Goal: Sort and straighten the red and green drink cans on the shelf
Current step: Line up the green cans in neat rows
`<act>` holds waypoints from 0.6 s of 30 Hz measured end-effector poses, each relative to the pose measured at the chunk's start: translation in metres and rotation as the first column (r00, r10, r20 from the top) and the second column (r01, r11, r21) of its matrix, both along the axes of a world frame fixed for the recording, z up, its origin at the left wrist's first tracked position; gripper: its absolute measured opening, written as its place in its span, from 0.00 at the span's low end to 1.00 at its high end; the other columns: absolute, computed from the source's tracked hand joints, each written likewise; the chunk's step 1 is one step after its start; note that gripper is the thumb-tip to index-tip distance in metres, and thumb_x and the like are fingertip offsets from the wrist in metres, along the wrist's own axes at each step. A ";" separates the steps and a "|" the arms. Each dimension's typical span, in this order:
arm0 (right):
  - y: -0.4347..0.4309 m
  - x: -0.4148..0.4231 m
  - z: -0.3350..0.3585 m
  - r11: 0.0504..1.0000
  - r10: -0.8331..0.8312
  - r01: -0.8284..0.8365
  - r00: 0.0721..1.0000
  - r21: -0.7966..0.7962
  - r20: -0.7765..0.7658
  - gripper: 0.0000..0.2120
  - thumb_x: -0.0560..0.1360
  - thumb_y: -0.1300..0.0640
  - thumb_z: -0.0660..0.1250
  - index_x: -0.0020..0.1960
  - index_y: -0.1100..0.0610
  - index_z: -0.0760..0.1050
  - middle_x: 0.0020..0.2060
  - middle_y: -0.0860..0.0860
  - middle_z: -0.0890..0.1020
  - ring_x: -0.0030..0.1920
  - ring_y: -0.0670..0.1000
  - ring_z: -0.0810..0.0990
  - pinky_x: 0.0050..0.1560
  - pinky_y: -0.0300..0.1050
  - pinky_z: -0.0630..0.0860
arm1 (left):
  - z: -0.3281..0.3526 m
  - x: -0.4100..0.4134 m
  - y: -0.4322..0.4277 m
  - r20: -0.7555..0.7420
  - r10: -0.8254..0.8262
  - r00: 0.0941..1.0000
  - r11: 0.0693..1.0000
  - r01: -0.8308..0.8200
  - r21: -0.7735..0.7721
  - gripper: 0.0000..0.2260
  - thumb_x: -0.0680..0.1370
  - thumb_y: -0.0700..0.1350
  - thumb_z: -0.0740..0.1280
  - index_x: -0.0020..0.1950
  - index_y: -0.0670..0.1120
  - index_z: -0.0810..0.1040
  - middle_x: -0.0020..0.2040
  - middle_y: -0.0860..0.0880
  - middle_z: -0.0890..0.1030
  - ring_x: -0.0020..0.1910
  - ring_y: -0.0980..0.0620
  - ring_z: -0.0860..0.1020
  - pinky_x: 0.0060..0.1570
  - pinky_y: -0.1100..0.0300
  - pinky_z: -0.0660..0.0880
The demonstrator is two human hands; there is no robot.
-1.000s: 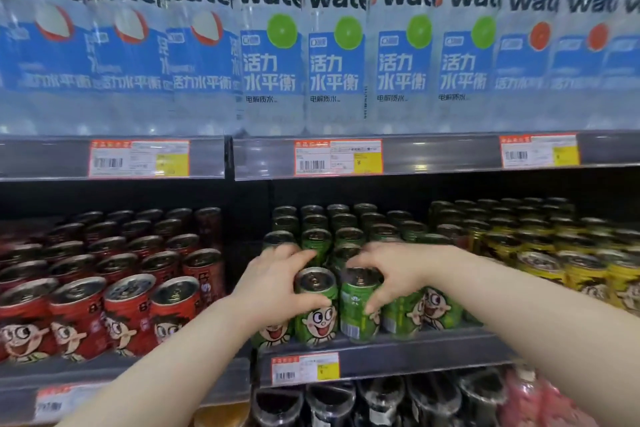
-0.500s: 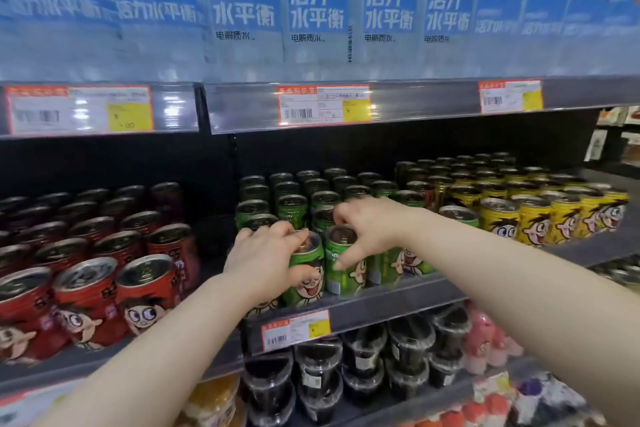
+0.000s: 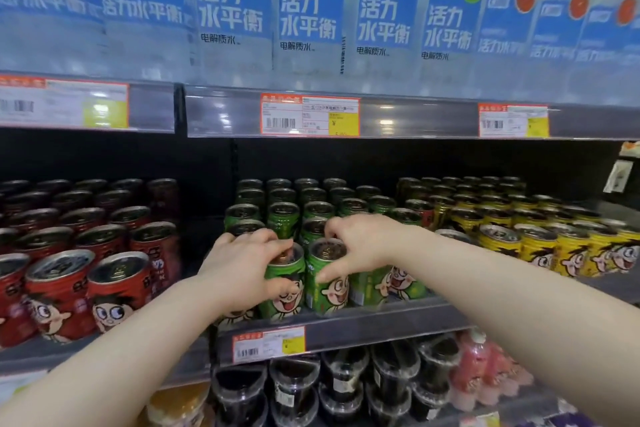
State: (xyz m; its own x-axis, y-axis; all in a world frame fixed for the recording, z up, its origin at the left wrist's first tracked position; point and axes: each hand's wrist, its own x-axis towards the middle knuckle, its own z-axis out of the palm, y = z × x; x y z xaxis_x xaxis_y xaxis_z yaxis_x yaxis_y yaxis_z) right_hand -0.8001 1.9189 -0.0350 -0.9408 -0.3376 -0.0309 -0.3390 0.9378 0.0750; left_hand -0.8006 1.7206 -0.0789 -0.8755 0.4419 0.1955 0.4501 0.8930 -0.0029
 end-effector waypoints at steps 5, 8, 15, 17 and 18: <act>0.042 -0.009 0.031 0.979 0.088 -0.066 0.991 -0.195 0.106 0.35 0.68 0.38 0.69 0.70 0.48 0.64 0.67 0.49 0.71 0.66 0.50 0.71 0.66 0.45 0.68 | 0.012 0.003 0.022 0.033 0.066 0.997 0.989 -0.070 0.129 0.37 0.66 0.72 0.61 0.70 0.56 0.64 0.69 0.53 0.67 0.69 0.49 0.65 0.66 0.52 0.62; 0.061 -0.011 0.027 0.996 0.090 -0.082 0.979 -0.047 0.183 0.35 0.68 0.43 0.72 0.71 0.48 0.63 0.69 0.49 0.69 0.67 0.50 0.69 0.64 0.40 0.66 | 0.014 0.004 0.050 0.024 0.048 0.999 0.988 -0.051 0.144 0.36 0.68 0.69 0.63 0.72 0.55 0.62 0.69 0.50 0.67 0.69 0.47 0.65 0.67 0.53 0.63; 0.071 -0.011 0.002 0.996 0.050 -0.045 0.997 -0.082 0.059 0.37 0.64 0.34 0.70 0.67 0.50 0.67 0.61 0.51 0.74 0.55 0.50 0.73 0.51 0.43 0.72 | 0.010 0.000 0.075 0.101 0.072 0.992 0.996 -0.077 0.048 0.37 0.70 0.67 0.62 0.74 0.56 0.57 0.73 0.51 0.60 0.70 0.47 0.64 0.69 0.51 0.58; 0.071 -0.009 -0.003 0.996 0.041 -0.039 0.999 -0.074 0.024 0.38 0.64 0.31 0.68 0.66 0.52 0.68 0.59 0.51 0.75 0.56 0.52 0.74 0.51 0.44 0.73 | 0.010 0.000 0.074 0.115 0.063 0.991 0.997 -0.068 0.044 0.37 0.70 0.67 0.63 0.74 0.56 0.56 0.74 0.52 0.59 0.71 0.48 0.62 0.70 0.51 0.57; 0.073 -0.010 -0.003 0.996 0.055 -0.052 0.998 -0.079 0.038 0.39 0.64 0.30 0.67 0.67 0.52 0.67 0.59 0.51 0.75 0.57 0.52 0.74 0.52 0.44 0.73 | 0.010 0.000 0.073 0.124 0.064 0.990 0.997 -0.070 0.040 0.37 0.70 0.67 0.63 0.74 0.56 0.56 0.74 0.52 0.58 0.72 0.49 0.61 0.70 0.51 0.56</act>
